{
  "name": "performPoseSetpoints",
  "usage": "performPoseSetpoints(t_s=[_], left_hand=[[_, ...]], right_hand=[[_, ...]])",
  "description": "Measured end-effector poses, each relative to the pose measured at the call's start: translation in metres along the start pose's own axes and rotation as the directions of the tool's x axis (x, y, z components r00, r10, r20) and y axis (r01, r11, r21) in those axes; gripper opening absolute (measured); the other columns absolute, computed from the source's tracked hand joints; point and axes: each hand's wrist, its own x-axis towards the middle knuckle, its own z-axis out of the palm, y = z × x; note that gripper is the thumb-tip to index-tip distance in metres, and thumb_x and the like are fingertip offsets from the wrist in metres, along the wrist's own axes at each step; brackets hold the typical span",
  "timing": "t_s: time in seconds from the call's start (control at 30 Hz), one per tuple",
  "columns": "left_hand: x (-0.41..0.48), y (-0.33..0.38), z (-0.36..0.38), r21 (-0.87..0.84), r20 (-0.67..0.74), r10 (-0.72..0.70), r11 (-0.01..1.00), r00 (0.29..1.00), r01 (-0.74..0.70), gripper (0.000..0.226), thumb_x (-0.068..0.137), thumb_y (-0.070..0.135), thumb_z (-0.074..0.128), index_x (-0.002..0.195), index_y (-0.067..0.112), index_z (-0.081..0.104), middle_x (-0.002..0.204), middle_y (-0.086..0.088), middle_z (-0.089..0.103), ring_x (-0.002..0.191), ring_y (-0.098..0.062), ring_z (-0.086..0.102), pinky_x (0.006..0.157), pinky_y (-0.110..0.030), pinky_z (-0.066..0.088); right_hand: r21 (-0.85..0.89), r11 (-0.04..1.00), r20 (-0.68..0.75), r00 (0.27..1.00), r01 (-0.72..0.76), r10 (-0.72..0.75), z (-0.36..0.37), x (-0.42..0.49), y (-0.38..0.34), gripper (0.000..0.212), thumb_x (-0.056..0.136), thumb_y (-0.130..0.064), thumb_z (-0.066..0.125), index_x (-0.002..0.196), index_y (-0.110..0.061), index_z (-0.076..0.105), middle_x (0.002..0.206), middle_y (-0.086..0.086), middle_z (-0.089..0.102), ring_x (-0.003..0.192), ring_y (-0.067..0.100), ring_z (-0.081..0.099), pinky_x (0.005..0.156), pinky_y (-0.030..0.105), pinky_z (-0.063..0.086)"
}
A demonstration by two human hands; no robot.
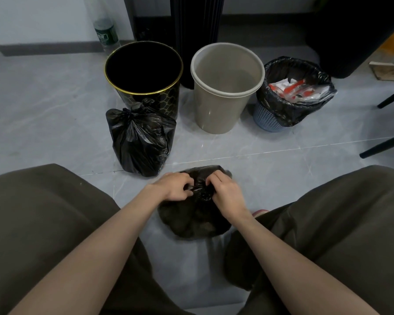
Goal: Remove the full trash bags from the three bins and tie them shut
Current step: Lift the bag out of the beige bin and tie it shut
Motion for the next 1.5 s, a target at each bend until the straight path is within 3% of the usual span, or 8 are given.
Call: performPoseSetpoints(t_s=[0.13, 0.23, 0.33, 0.53, 0.93, 1.2, 1.37, 1.5], left_hand=[[-0.008, 0.007, 0.009, -0.33, 0.112, -0.038, 0.941, 0.993, 0.073, 0.035, 0.087, 0.033, 0.061, 0.058, 0.021, 0.044, 0.064, 0.004, 0.047, 0.069, -0.015, 0.047, 0.064, -0.026, 0.037], [-0.013, 0.017, 0.014, -0.48, 0.144, -0.081, 0.866, 0.986, 0.141, 0.033, 0.086, 0.044, 0.061, 0.061, 0.023, 0.061, 0.063, 0.011, 0.058, 0.065, -0.006, 0.05, 0.065, -0.018, 0.039], [-0.009, 0.016, 0.013, -0.601, -0.01, -0.204, 0.783, 0.979, 0.157, 0.031, 0.09, 0.043, 0.055, 0.071, 0.02, 0.064, 0.064, 0.008, 0.065, 0.067, -0.008, 0.058, 0.07, -0.024, 0.044], [-0.001, 0.009, 0.021, -0.637, -0.297, -0.283, 0.77, 0.912, 0.031, 0.014, 0.091, 0.015, 0.058, 0.095, 0.017, 0.071, 0.087, 0.0, 0.071, 0.078, -0.011, 0.062, 0.079, -0.024, 0.046], [0.008, 0.009, 0.036, -0.816, -0.281, -0.333, 0.577, 0.9, -0.041, 0.014, 0.082, 0.013, 0.07, 0.096, 0.011, 0.075, 0.09, -0.007, 0.073, 0.057, -0.009, 0.062, 0.06, -0.016, 0.048], [0.004, 0.014, 0.026, -0.623, -0.346, -0.317, 0.782, 0.883, 0.037, 0.014, 0.082, 0.024, 0.068, 0.092, 0.022, 0.077, 0.081, 0.005, 0.071, 0.067, -0.006, 0.059, 0.066, -0.019, 0.042], [-0.006, 0.018, 0.012, -0.475, -0.353, -0.382, 0.86, 0.854, 0.189, 0.019, 0.078, 0.026, 0.062, 0.09, 0.031, 0.076, 0.085, 0.006, 0.074, 0.082, -0.016, 0.066, 0.076, -0.026, 0.052], [-0.011, 0.014, 0.011, -0.368, -0.363, -0.397, 0.892, 0.843, 0.261, 0.019, 0.078, 0.028, 0.061, 0.089, 0.032, 0.075, 0.087, 0.006, 0.073, 0.089, -0.019, 0.065, 0.079, -0.028, 0.052]], right_hand=[[0.027, 0.999, -0.018, 1.0, -0.016, 0.017, 0.002, -0.003, 0.004, 0.046, 0.062, 0.007, 0.066, 0.104, -0.012, 0.062, 0.098, 0.003, 0.064, 0.091, 0.025, 0.062, 0.081, 0.037, 0.052], [0.153, 0.985, -0.095, 0.991, -0.078, 0.093, 0.006, -0.004, 0.006, 0.031, 0.072, 0.005, 0.067, 0.097, -0.013, 0.065, 0.095, -0.001, 0.066, 0.092, 0.018, 0.061, 0.088, 0.031, 0.048], [0.251, 0.958, -0.155, 0.971, -0.14, 0.182, 0.01, -0.002, 0.006, 0.015, 0.082, -0.004, 0.066, 0.092, -0.014, 0.067, 0.089, -0.004, 0.069, 0.088, 0.013, 0.06, 0.103, 0.032, 0.039], [0.349, 0.901, -0.128, 0.939, -0.258, 0.319, 0.016, 0.001, 0.004, 0.013, 0.077, -0.016, 0.074, 0.088, -0.023, 0.072, 0.084, -0.008, 0.066, 0.09, 0.012, 0.054, 0.086, 0.033, 0.045], [0.408, 0.876, -0.062, 0.949, -0.258, 0.308, 0.018, 0.006, 0.008, 0.011, 0.073, -0.019, 0.079, 0.08, -0.022, 0.071, 0.078, -0.008, 0.064, 0.087, 0.015, 0.049, 0.075, 0.009, 0.034], [0.414, 0.868, -0.04, 0.947, -0.275, 0.319, 0.017, 0.01, 0.012, 0.014, 0.069, -0.019, 0.083, 0.081, -0.024, 0.076, 0.077, -0.005, 0.07, 0.083, 0.017, 0.057, 0.074, 0.029, 0.047], [0.466, 0.833, -0.012, 0.939, -0.299, 0.344, 0.014, 0.012, 0.013, 0.013, 0.07, -0.022, 0.083, 0.082, -0.021, 0.079, 0.081, -0.005, 0.075, 0.08, 0.014, 0.063, 0.077, 0.024, 0.048], [0.523, 0.784, 0.036, 0.927, -0.335, 0.372, 0.008, 0.007, 0.013, 0.005, 0.072, -0.016, 0.081, 0.069, -0.016, 0.077, 0.065, -0.007, 0.069, 0.063, 0.001, 0.06, 0.062, 0.017, 0.045]])
